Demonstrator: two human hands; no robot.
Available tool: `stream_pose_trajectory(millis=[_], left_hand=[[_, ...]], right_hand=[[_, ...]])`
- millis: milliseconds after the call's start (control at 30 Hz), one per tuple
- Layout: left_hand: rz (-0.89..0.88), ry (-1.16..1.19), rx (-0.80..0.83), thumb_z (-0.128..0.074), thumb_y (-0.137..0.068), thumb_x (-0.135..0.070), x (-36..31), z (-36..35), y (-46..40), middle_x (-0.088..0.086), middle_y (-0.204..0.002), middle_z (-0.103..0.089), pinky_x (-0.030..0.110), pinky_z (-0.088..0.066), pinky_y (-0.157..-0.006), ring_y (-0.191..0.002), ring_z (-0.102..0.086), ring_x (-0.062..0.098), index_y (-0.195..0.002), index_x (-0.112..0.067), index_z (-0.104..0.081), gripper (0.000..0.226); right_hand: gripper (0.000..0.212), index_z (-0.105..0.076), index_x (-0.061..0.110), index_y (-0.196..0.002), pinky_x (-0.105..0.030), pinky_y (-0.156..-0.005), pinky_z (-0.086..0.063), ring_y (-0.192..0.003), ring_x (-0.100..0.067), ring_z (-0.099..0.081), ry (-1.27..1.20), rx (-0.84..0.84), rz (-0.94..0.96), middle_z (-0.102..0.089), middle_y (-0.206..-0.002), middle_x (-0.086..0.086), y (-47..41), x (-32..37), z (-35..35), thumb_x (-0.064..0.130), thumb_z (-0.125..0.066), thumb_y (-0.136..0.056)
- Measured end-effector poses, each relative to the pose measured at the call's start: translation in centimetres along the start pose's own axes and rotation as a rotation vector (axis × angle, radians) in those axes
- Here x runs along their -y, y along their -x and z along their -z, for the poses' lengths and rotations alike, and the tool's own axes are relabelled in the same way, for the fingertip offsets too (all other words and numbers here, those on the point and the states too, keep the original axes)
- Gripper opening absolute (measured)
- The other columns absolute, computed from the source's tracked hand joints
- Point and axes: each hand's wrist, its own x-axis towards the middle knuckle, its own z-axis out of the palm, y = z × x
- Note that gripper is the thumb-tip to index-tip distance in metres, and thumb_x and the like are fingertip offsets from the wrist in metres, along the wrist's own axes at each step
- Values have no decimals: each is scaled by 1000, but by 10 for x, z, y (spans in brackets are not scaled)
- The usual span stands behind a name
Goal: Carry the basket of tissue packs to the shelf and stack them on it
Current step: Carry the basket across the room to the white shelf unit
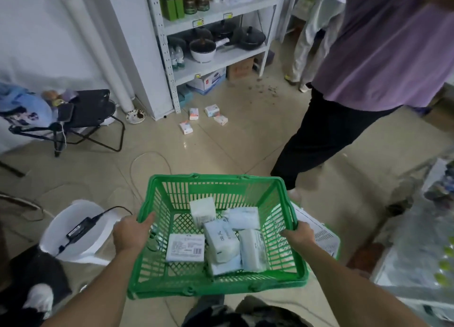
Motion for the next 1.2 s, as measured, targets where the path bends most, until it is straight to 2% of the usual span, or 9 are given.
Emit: stream_pose_trajectory(millis=[100, 200, 333, 500, 600, 767, 933, 1100, 1200], left_hand=[[20, 42, 17, -74, -91, -51, -35, 2, -49, 20, -60, -65, 31, -43, -51, -60, -65, 34, -58, -4, -63, 58], [5, 73, -2, -75, -89, -51, -70, 0, -93, 16, -57, -64, 30, -42, -51, -57, -63, 31, -55, -10, -63, 55], [-19, 14, -6, -75, -89, -52, -117, -12, -147, 14, -59, -64, 31, -46, -54, -57, -59, 31, -62, -10, -70, 50], [-58, -36, 27, -77, -87, -52, -177, -33, -206, 12, -57, -63, 31, -48, -54, -58, -61, 30, -61, -9, -71, 51], [-56, -51, 29, -77, -87, -53, -210, -40, -238, 18, -62, -69, 34, -53, -56, -62, -67, 34, -60, -8, -70, 53], [-55, -13, -5, -75, -89, -52, -269, -43, -296, 14, -55, -62, 32, -46, -53, -57, -61, 32, -53, -12, -60, 57], [-19, 12, 15, -72, -90, -54, -312, -50, -363, 14, -63, -67, 37, -56, -62, -64, -62, 32, -65, -12, -72, 49], [-47, 27, 48, -76, -89, -50, -362, -58, -451, 14, -60, -63, 33, -47, -58, -61, -60, 32, -58, -13, -66, 49], [-106, 10, 57, -75, -91, -48, -397, -59, -495, 12, -56, -61, 29, -44, -53, -53, -54, 25, -59, -11, -64, 51]], right_hand=[[19, -65, 14, -95, -23, -47, -39, -58, -18, -57, -17, -24, 10, -63, -72, -5, -30, 43, 9, 22, -76, -81], [20, -64, 15, -96, -24, -49, -41, -59, -20, -58, -36, -36, -2, -63, -73, -6, -58, 74, 16, 24, -76, -82], [22, -63, 15, -100, -36, -59, -55, -63, -22, -60, -67, -9, -43, -64, -76, -9, -102, 105, 21, 23, -76, -84], [33, -60, 14, -108, -23, -46, -43, -64, -18, -63, -97, -17, -109, -65, -83, -7, -166, 147, 39, 28, -77, -83], [35, -62, 17, -110, -27, -54, -46, -69, -21, -64, -97, -24, -113, -67, -84, -8, -200, 175, 57, 32, -77, -82], [31, -67, 17, -107, -32, -66, -53, -74, -26, -67, -95, -52, -89, -69, -81, -7, -259, 240, 81, 33, -75, -82], [27, -68, 22, -105, -37, -75, -61, -78, -28, -70, -55, -54, -89, -72, -85, -8, -311, 309, 93, 35, -75, -82], [21, -66, 21, -104, -36, -65, -64, -71, -25, -71, -66, -82, -131, -71, -84, -8, -355, 379, 99, 29, -72, -86], [25, -63, 19, -104, -27, -53, -51, -67, -21, -66, -73, -103, -177, -66, -82, -5, -375, 414, 109, 34, -73, -87]])
